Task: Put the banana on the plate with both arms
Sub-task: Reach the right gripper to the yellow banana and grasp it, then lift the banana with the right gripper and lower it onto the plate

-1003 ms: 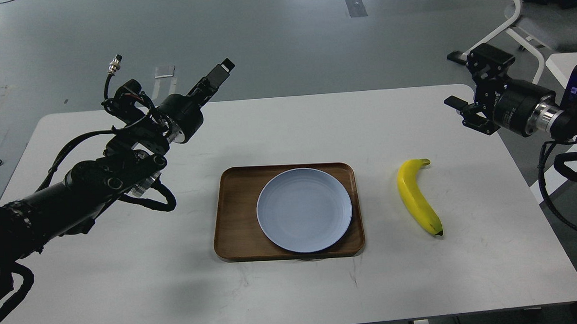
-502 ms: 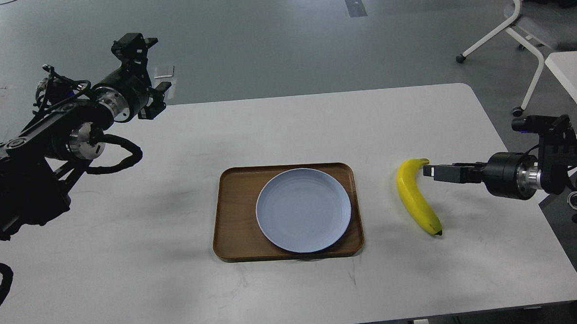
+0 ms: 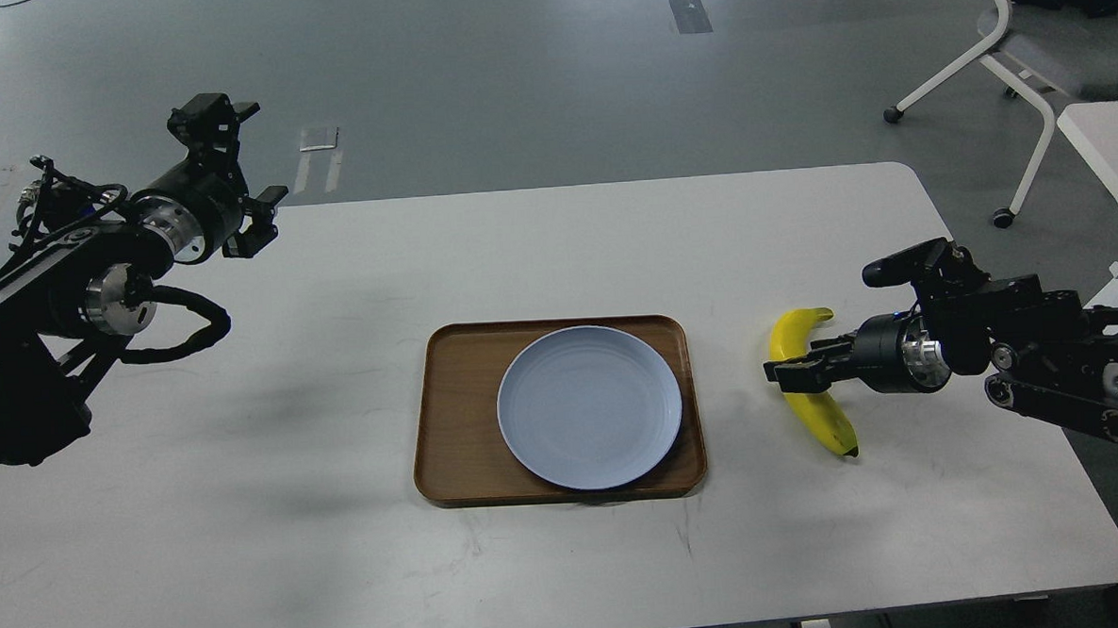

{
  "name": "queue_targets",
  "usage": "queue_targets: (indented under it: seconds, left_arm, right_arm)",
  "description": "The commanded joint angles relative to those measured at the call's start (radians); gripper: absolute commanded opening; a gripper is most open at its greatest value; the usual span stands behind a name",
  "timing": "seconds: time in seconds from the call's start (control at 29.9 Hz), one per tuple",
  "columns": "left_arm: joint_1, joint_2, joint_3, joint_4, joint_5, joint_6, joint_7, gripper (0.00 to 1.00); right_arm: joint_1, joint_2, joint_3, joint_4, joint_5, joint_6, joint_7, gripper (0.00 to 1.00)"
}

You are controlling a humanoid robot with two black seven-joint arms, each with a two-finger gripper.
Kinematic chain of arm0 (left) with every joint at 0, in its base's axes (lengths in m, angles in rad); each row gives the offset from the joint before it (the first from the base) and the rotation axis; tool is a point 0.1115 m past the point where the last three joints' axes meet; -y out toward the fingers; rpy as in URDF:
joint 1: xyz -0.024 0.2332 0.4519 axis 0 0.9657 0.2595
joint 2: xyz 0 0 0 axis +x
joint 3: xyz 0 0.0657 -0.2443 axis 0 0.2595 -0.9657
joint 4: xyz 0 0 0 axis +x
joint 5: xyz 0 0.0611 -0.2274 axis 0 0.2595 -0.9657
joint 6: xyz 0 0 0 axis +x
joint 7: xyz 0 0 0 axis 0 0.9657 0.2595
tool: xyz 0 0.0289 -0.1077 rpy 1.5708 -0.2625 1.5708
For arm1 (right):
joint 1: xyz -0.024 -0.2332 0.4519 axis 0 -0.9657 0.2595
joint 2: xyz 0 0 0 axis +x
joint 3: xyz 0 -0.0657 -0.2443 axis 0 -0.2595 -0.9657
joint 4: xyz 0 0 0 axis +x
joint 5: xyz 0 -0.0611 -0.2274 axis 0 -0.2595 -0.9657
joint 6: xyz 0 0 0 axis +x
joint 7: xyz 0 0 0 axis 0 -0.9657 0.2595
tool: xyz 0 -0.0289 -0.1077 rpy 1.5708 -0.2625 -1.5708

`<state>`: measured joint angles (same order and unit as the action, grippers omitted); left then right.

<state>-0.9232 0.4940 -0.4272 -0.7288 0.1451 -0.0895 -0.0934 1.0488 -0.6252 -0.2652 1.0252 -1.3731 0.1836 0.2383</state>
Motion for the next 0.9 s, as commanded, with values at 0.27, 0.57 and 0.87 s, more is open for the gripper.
queue_targets:
  seconds: [0.27,0.57,0.87]
  left_arm:
    - [0.009,-0.017,0.016,0.003,0.014,0.002,-0.018,0.98]
    - [0.014,-0.028,0.021,0.009,0.018,0.005,-0.034,0.98]
    - [0.015,-0.026,0.036,0.011,0.024,0.007,-0.034,0.98]
  right_arm:
    - [0.031,0.074,-0.037,-0.063,0.0,-0.147,0.01,0.12]
    - [0.105,0.15,-0.034,-0.042,0.008,-0.216,0.193,0.04]
    - [0.197,0.36,-0.115,-0.034,0.008,-0.245,0.25,0.04]
